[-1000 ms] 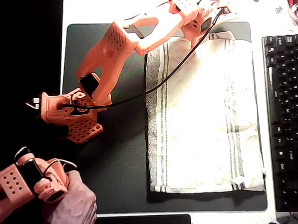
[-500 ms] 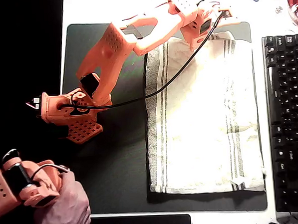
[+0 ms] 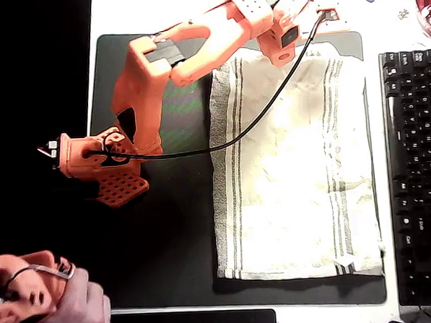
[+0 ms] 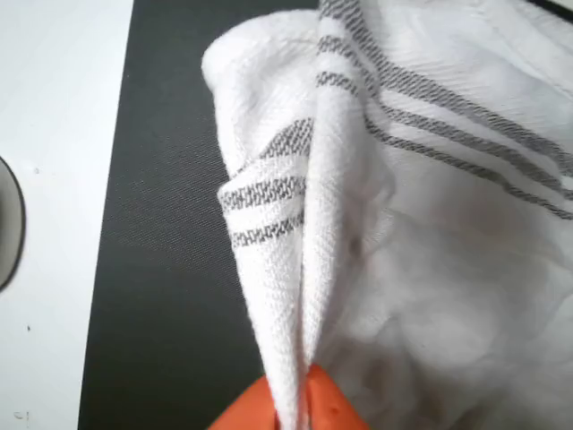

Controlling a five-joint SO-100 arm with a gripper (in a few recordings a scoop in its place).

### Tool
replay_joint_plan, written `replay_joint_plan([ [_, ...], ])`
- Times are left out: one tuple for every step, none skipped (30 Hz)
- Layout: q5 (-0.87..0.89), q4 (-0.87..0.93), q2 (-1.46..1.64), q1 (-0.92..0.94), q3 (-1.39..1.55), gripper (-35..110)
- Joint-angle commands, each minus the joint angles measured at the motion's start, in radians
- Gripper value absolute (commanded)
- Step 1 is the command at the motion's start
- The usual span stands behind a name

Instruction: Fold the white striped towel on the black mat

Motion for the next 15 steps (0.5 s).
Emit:
replay_joint_plan([
  [-0.009,0.021,0.133,0.041,0.015,0],
  [-0.011,0.029,0.155,0.057,0.015,0],
  [-0.014,0.041,0.176,0.075,0.017,0],
  [-0.015,0.058,0.195,0.095,0.015,0],
  [-0.015,0.069,0.213,0.117,0.015,0],
  [-0.020,0.078,0.233,0.140,0.018,0],
  [-0.026,0.094,0.255,0.164,0.021,0],
  [-0.032,0.100,0.279,0.190,0.028,0],
  [-0.048,0.104,0.302,0.219,0.034,0],
  [-0.063,0.104,0.322,0.250,0.041,0],
  [-0.075,0.104,0.339,0.281,0.043,0],
  [-0.094,0.109,0.354,0.313,0.046,0],
  [-0.106,0.112,0.367,0.345,0.049,0],
  [-0.117,0.114,0.376,0.376,0.051,0],
  [-0.135,0.118,0.387,0.410,0.054,0],
])
